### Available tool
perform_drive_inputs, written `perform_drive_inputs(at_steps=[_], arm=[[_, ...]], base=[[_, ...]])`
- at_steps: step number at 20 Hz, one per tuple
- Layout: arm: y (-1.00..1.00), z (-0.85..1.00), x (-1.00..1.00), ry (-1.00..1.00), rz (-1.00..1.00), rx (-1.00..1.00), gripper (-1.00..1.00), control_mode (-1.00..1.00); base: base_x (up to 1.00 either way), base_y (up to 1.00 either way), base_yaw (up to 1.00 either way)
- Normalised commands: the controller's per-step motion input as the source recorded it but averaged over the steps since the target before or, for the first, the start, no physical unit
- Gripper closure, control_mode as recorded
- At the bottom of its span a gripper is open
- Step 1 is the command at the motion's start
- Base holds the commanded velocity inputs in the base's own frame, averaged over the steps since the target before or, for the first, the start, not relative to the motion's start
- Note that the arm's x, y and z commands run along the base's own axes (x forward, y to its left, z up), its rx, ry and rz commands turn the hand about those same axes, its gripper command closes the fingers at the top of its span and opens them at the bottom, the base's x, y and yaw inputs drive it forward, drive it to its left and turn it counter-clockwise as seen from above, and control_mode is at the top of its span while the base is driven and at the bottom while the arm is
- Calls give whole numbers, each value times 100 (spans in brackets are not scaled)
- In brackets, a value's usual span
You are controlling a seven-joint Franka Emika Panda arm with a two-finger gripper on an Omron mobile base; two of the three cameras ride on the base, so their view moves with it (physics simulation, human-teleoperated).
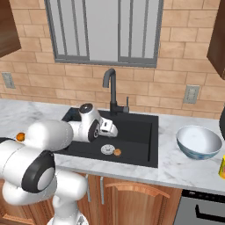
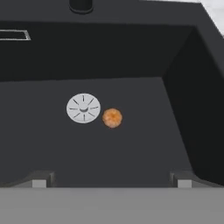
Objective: Remove the tangerine and tangerine from the sink. Then move the bowl and cup from the counter to the sink for washing.
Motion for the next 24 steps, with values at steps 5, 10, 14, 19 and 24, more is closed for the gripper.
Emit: perform_drive_inputs(at_steps=[5, 10, 14, 19, 24], arm=[[-6, -5, 20, 1, -2, -9, -100, -100], [0, -14, 7, 0, -3, -5, -100, -100], [0, -19, 0, 0, -4, 0, -100, -100], [1, -27, 4, 0, -4, 0, -100, -100], [0, -20, 15, 0, -3, 0, -100, -100]], base=[[0, 0, 0], [0, 0, 0], [0, 0, 0], [0, 0, 0], [0, 0, 0]])
